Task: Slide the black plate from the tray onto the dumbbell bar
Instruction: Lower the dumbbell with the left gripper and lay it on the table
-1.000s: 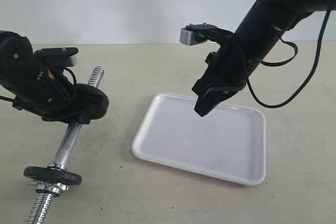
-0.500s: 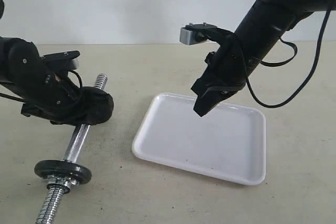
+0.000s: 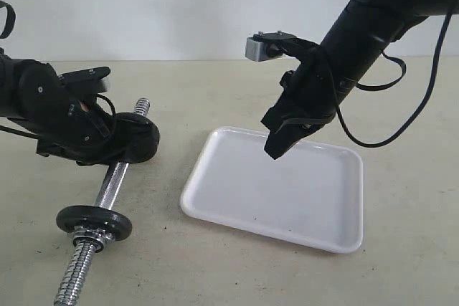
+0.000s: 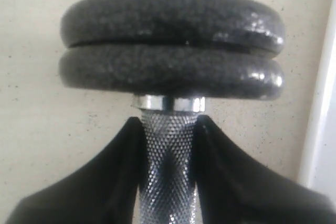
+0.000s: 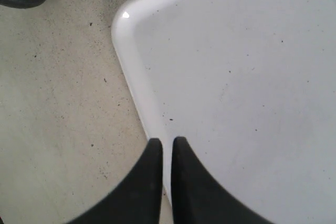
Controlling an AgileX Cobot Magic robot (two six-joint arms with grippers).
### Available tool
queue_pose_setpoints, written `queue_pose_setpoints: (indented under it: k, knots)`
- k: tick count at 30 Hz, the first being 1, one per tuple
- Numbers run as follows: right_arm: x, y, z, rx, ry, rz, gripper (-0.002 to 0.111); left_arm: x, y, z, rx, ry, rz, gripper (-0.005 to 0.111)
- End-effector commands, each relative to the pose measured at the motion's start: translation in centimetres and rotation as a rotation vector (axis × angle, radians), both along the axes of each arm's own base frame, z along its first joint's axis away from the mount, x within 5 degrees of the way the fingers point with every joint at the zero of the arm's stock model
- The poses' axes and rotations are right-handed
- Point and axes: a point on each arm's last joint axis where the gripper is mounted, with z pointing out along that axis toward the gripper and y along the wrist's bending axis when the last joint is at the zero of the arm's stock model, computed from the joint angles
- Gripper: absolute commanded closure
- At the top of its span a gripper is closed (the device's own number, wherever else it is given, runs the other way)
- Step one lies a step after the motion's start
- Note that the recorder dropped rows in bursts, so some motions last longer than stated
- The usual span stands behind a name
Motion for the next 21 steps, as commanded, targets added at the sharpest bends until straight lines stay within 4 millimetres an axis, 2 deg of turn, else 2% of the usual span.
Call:
queue_pose_setpoints:
  k: [1,4,9,11,21]
  knots:
    - [-0.03,-0.08,0.69,0.012,-0.021,0.008,0.106,4.14,-0.46,6.2,-0.161,-0.629,0.09,0.102]
    - [-0.04,-0.08,0.69,0.012,-0.019,0.008,0.106,4.14,-0.46,6.2,-0.161,-0.629,0.09,0.093]
    - [-0.04,-0.08,0.69,0.012,-0.019,0.008,0.106,4.14,-0.46,6.2,-0.161,-0.629,0.09,0.067]
    - [-0.04,-0.08,0.69,0.012,-0.019,0.008,0.106,4.14,-0.46,6.18,-0.161,-0.627,0.089,0.061]
    - [-0.04,-0.08,0.69,0.012,-0.019,0.008,0.106,4.06,-0.46,6.02,-0.157,-0.608,0.087,0.061]
